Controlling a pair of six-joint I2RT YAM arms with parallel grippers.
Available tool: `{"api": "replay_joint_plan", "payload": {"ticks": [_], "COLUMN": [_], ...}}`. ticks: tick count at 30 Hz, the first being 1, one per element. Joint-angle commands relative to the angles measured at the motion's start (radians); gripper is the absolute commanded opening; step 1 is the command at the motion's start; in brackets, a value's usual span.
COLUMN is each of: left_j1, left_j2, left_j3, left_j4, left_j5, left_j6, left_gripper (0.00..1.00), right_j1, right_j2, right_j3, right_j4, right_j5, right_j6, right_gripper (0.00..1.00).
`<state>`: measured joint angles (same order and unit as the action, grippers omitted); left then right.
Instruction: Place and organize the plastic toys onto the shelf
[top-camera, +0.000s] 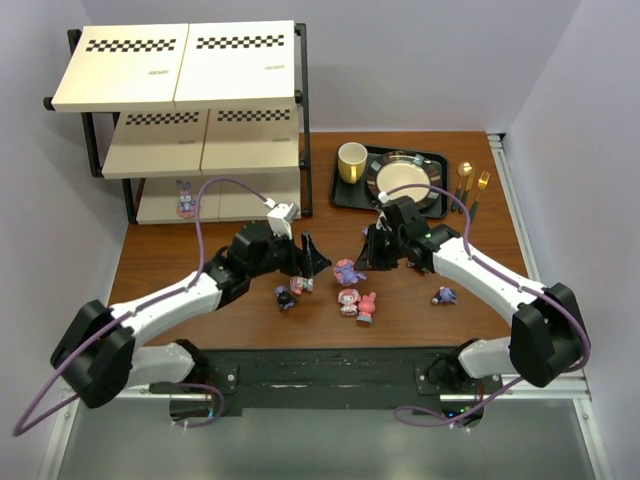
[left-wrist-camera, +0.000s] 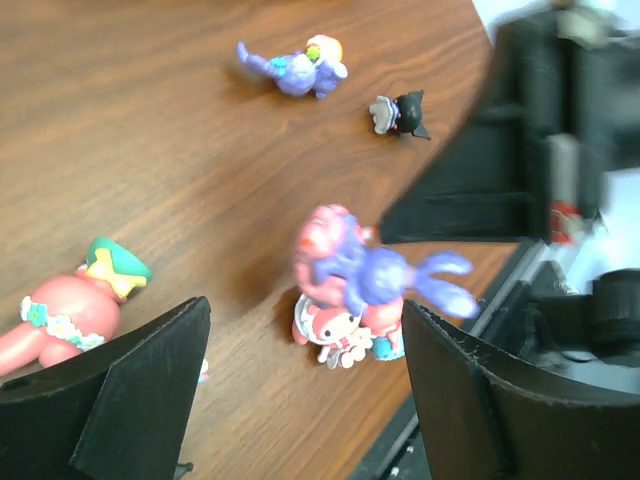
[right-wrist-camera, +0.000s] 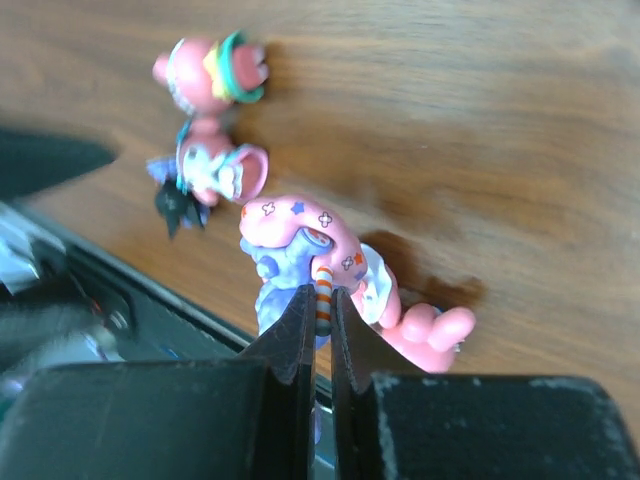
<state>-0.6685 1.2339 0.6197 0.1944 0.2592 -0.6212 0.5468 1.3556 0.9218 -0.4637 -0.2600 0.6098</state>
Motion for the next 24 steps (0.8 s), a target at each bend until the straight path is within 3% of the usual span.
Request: {"api": "replay_joint_plan", "payload": {"ticks": [1,7,14,24], "left_j1": [-0.147,-0.287,-0.456,-0.542], "left_j2": [-0.112,-0.162,-0.103,0.077], "left_j3": [0.014,-0.093,-0.176,-0.29], "left_j4": [-0.049,0.117,0.383,0.878], "left_j5": [-0.358,-0.527,-0.69,-0.775], "left_j6": [0.14,0.21,0.46,0.712], "left_gripper": [0.82,0.82,0.84,0.84], "right_j1": [0.002,0.018,0.019,0.022], "right_j2": [0.022,-0.021,-0.018,-0.044], "right_j3": [0.028,0.028,0.086,0.124], "right_j4": [-0.018,-0.044,-0.142,-0.199], "right_j5": [0.068,0.134,0.117,0.142], "right_j6": [0.299,0.529,0.708,0.837], "right_gripper": [0.0,0.0,0.0,0.0]}}
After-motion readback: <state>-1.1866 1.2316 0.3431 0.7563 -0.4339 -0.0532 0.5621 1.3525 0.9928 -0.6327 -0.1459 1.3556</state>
